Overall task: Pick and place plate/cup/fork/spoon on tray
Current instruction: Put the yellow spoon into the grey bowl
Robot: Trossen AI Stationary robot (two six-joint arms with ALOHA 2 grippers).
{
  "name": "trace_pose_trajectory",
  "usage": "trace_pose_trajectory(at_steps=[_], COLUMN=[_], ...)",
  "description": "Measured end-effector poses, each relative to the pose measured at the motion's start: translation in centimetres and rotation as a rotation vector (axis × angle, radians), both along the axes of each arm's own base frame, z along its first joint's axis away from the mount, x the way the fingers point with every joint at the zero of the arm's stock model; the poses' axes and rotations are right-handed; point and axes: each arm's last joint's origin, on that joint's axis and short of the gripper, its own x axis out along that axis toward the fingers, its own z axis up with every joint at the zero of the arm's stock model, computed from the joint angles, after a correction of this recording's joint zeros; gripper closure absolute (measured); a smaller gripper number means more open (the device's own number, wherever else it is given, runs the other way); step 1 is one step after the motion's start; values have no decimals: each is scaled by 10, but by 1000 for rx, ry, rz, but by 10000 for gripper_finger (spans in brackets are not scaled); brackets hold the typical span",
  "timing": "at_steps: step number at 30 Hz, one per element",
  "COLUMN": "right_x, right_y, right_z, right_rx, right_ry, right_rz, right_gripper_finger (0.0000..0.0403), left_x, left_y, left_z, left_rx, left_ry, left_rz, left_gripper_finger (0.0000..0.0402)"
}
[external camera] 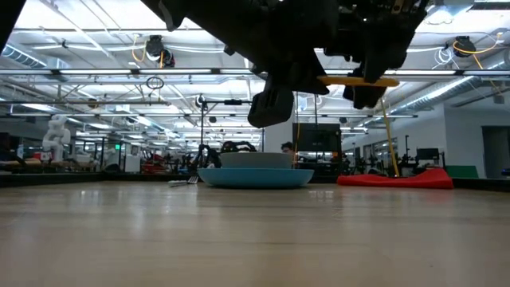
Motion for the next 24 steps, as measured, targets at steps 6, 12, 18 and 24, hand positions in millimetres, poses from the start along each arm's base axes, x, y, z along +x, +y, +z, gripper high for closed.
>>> trace_pose_trajectory(at_steps=[6,12,18,24], right_x=[-20,-50,-69,-79], right_y=[0,13,43,67], right_z=[34,68,70,58], right_rx=[-230,-508,-752,-897], right_ry=[-188,-358,-466,-580], right_rz=[-22,-41,49,101], right_gripper_finger=[102,78,93,108], left_x=[0,1,0,-7], left_y=[1,1,8,13], left_z=[1,4,21,42], left_rx=[-32,-91,-168,-306], left_ry=[-39,-112,-233,-331], left_rz=[52,75,139,175], left_gripper_finger=[371,370,371,369])
